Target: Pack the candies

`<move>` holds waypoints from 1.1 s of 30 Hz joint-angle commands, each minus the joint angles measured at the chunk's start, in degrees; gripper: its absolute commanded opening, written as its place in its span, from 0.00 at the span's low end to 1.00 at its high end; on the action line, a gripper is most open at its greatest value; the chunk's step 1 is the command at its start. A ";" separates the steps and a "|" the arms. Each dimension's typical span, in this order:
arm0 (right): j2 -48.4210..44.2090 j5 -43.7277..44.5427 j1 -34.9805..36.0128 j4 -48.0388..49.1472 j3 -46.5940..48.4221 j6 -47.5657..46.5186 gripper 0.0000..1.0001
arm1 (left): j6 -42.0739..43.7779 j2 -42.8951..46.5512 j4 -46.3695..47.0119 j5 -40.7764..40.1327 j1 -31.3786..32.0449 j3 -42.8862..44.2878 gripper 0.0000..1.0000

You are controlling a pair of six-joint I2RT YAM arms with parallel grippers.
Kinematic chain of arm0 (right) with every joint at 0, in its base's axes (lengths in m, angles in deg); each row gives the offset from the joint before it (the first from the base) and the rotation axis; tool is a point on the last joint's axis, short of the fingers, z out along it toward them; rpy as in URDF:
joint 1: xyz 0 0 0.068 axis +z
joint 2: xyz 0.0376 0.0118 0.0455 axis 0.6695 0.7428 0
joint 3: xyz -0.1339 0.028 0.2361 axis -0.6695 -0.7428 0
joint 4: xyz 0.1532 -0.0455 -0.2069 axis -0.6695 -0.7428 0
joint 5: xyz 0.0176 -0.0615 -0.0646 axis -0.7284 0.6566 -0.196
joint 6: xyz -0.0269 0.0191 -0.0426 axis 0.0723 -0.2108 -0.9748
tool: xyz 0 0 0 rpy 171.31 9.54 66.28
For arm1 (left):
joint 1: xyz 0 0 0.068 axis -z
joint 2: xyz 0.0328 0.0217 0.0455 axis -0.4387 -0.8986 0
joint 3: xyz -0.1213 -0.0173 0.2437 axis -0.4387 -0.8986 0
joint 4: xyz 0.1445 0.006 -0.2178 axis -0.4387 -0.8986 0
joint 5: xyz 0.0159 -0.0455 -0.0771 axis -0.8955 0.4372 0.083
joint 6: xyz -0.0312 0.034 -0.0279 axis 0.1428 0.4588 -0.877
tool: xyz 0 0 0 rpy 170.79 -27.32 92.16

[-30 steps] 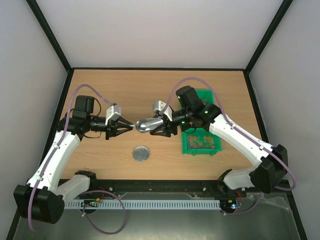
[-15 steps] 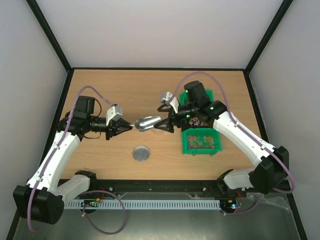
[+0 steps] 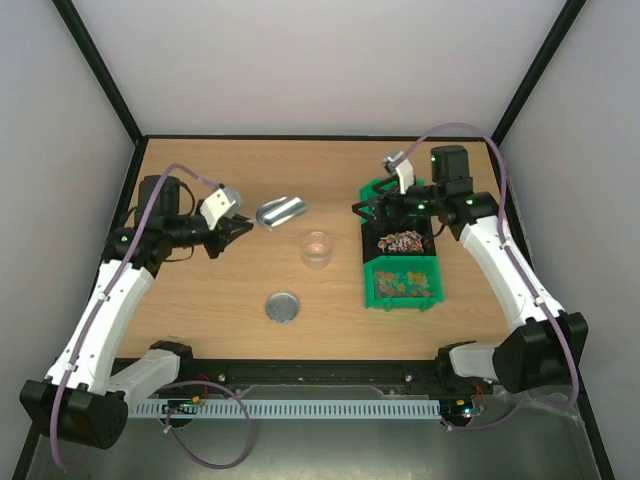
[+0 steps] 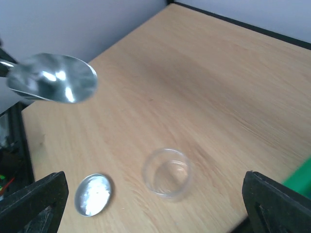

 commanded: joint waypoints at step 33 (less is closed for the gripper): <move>23.87 24.48 -22.69 -28.37 6.94 -3.33 0.55 | 6.97 -43.46 -6.56 -12.70 20.83 37.04 0.02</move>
